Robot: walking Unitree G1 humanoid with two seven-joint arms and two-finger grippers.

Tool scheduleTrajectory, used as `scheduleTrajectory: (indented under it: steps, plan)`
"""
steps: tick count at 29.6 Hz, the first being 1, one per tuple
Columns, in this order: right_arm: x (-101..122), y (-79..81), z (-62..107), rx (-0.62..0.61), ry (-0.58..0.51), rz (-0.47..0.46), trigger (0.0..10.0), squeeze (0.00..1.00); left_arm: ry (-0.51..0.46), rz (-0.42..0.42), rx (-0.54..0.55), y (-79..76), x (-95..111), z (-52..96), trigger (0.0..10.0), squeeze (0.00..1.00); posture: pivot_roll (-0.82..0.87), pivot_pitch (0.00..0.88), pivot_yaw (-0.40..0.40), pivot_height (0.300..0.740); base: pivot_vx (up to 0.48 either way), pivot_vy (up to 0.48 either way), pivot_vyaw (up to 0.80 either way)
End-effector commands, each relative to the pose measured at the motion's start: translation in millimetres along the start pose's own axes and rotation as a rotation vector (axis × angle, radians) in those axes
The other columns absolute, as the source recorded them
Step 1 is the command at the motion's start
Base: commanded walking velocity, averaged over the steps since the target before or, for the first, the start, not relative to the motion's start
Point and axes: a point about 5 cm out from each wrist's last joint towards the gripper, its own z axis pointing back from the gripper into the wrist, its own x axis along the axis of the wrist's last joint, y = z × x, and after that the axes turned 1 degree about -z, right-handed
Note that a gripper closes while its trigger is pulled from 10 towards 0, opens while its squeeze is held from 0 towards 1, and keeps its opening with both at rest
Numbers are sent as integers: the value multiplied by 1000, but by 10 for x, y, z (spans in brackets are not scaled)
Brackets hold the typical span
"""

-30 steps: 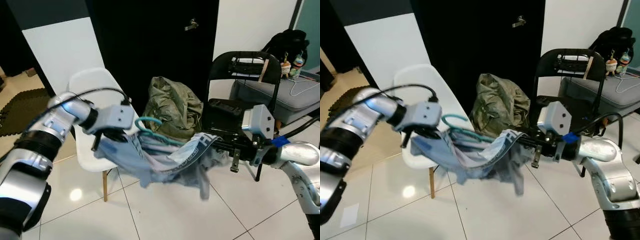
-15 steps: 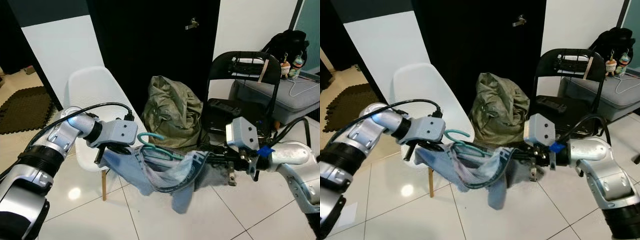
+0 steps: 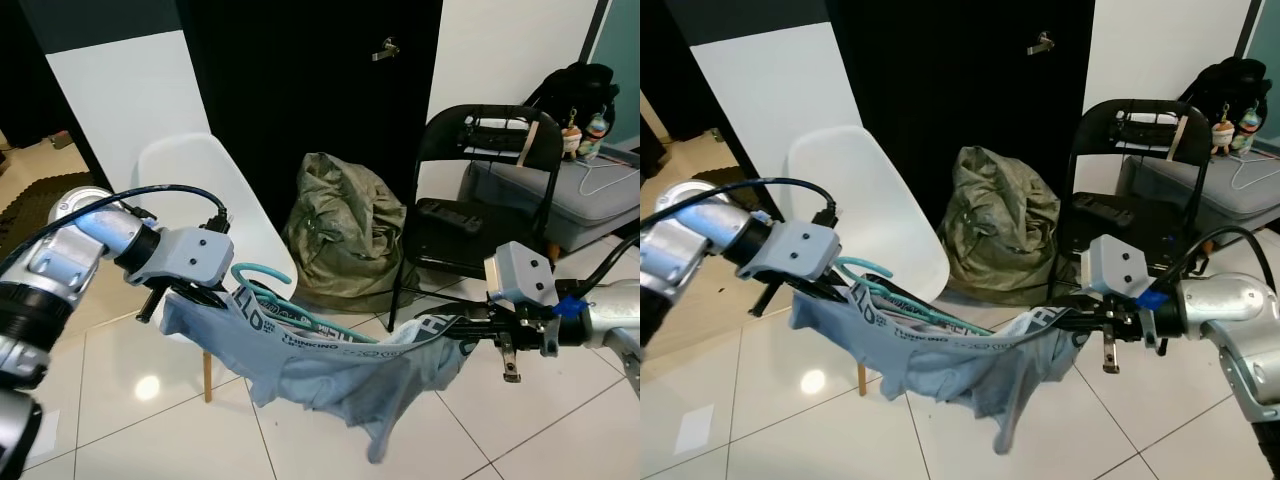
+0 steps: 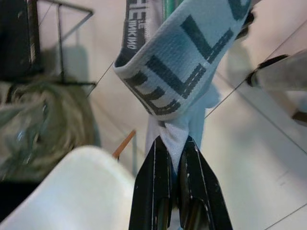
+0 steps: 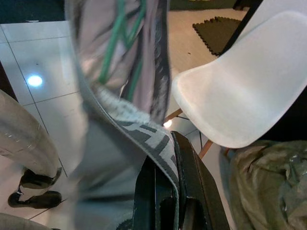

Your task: Hang hanger

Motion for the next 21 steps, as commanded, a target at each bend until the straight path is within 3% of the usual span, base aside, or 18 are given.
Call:
scheduleTrajectory:
  steps: [1,8,12,16,21]
  plan:
    - [24,-13,1,2,-20,4,0,0,4,14,-36,-54,-17,10,10000,0,16,0,75,740,0,0,0]
    - [214,-55,-106,84,-86,49,0,0,41,-7,-152,-150,-75,-293,10000,0,-11,0,69,740,0,0,0]
    - [316,-46,-143,145,-120,67,0,0,44,-4,-176,-165,-89,-392,10000,0,-21,0,64,740,0,0,0]
    - [481,99,-309,332,-170,102,0,0,15,-9,-187,-113,-47,-495,10000,0,-32,0,63,740,0,0,0]
    - [545,236,-471,466,-200,107,0,0,44,-24,-133,-2,-56,-559,10000,0,-35,0,65,740,0,0,0]
